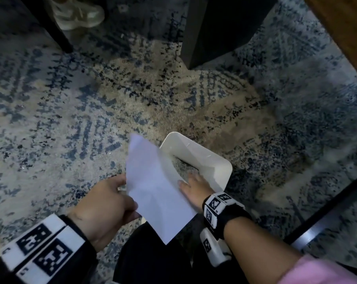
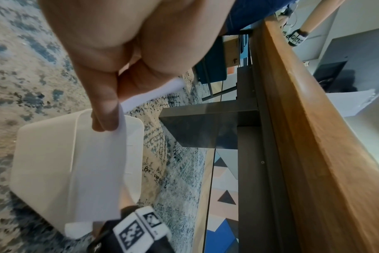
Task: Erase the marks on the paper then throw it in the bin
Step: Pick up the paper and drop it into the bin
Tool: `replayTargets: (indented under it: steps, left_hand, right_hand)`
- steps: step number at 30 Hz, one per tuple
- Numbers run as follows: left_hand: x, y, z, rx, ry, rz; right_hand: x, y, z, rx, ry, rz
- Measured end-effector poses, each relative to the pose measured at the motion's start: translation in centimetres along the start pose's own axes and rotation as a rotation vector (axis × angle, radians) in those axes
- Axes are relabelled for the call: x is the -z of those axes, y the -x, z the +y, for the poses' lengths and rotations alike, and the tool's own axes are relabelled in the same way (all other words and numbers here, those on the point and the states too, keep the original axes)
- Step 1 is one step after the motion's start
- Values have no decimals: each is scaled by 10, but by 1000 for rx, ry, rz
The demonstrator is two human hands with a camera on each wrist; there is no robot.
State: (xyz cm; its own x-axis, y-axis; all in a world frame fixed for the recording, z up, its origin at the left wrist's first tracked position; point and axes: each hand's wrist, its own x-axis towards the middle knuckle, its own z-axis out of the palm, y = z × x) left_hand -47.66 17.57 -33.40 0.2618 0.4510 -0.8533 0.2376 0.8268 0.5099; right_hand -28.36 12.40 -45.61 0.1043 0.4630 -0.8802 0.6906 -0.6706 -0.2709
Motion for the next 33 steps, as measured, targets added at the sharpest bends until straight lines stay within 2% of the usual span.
replayTargets:
  steps: [3, 5, 6, 7, 9, 11, 12, 13, 15, 16, 18, 19, 21, 22, 23, 24, 26, 28, 29, 30, 31, 33]
  left_hand:
    - [-3, -6, -3, 14, -38, 29]
    - [-5, -11, -3, 22, -51, 40]
    - [-5, -12, -3, 26, -49, 41]
    - [-2, -12, -3, 35, -42, 44]
    - [4, -10, -3, 59, -29, 35]
    - [11, -8, -2, 87, -34, 24]
    - [13, -8, -2, 99, -40, 24]
    - [14, -9, -1, 107, -42, 34]
    - [14, -11, 0, 122, -29, 82]
    - [13, -12, 2, 130, -12, 100]
    - [13, -12, 3, 132, 33, 119]
    - [15, -11, 4, 125, 50, 132]
    - [21, -9, 4, 116, 58, 152]
    - [25, -8, 4, 114, 61, 150]
    - [27, -6, 4, 115, 73, 145]
    - [29, -6, 4, 119, 87, 140]
    - [28, -8, 6, 137, 96, 132]
    - [25, -10, 8, 137, 101, 114]
    - [23, -10, 10, 128, 109, 108]
    - [24, -9, 10, 121, 117, 107]
    - [24, -8, 12, 118, 124, 107]
    - [29, -6, 13, 111, 133, 105]
  right_hand:
    - [1, 21, -40, 383, -169, 66]
    - [-9, 35, -65, 583, -210, 1]
    - [-13, 36, -67, 619, -177, -53]
    - [-15, 32, -63, 596, -111, -105]
    - [-12, 5, -42, 383, 22, -163]
    - [0, -14, -25, 124, 63, -95]
    - [7, -19, -22, 95, 52, -37]
    - [10, -20, -24, 135, 26, 8]
    - [11, -10, -41, 336, -65, 48]
    - [8, -2, -50, 439, -80, 30]
    - [-3, 1, -53, 524, -46, -54]
    - [-5, -6, -45, 473, -13, -101]
    - [0, -24, -21, 146, 13, -151]
    - [7, -31, -10, -34, 13, -113]
    - [16, -33, -4, -137, 5, -35]
    - [21, -33, -5, -139, -9, 59]
    - [22, -24, -21, 77, -69, 199]
    - [11, -6, -41, 350, -177, 174]
    - [5, 1, -44, 404, -198, 88]
    - [0, 1, -36, 377, -195, -6]
    - [1, -3, -24, 271, -179, -68]
    - [10, -15, 2, -79, -122, -76]
